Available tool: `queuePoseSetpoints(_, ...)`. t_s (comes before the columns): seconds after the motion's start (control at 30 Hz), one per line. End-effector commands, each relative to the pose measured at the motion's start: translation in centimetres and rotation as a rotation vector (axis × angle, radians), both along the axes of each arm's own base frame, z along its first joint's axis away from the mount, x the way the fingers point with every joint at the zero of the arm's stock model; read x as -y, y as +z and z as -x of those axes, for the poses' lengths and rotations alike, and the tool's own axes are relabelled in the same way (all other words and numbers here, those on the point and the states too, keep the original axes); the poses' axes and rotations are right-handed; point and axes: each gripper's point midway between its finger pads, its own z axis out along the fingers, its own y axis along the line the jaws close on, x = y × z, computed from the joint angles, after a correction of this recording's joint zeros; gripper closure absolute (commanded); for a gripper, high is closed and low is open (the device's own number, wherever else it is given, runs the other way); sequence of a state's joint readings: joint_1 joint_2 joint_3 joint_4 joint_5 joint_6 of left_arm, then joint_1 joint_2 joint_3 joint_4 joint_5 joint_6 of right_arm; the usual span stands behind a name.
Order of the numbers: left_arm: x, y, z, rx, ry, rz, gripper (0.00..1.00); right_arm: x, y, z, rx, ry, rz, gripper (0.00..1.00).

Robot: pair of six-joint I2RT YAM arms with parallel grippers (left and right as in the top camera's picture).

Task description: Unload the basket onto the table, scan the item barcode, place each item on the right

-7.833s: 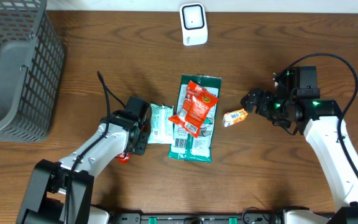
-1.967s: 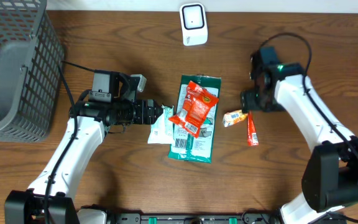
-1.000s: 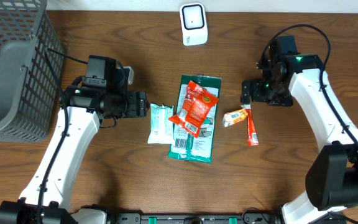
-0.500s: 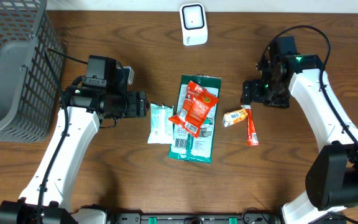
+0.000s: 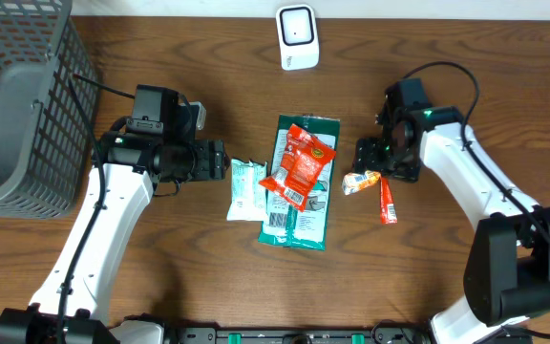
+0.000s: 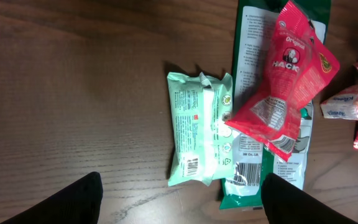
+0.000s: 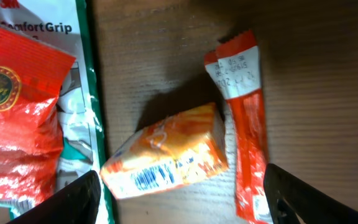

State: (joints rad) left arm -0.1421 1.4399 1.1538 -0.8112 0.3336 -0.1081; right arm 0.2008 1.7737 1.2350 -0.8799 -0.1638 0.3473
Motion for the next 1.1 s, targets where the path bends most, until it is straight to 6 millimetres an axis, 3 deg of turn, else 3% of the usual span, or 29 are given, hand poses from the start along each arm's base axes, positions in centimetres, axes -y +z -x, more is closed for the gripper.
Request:
queuePoseSetpoints(0.0, -0.2, 0.6, -0.2, 0.015, 0.010, -0.005, 0.18, -0.9, -0.8, 0.6, -0.014, -0.037, -0.010, 0.22)
queuePoseSetpoints(0.33, -0.2, 0.6, -0.2, 0.015, 0.010, -0.005, 0.18, -2.7, -1.1, 0.1, 0.030, -0.023, -0.025, 0.25)
queuePoseSetpoints(0.77, -0.2, 0.6, -0.2, 0.015, 0.010, -0.005, 0.18, -1.9, -1.2, -0.3, 0.050, -0.032, 0.022, 0.20)
queuePoseSetpoints(1.07, -0.2, 0.6, -0.2, 0.015, 0.010, -0.005, 0.18, -2.3, -1.2, -0.1, 0.045, -0.021, 0.021, 0.25)
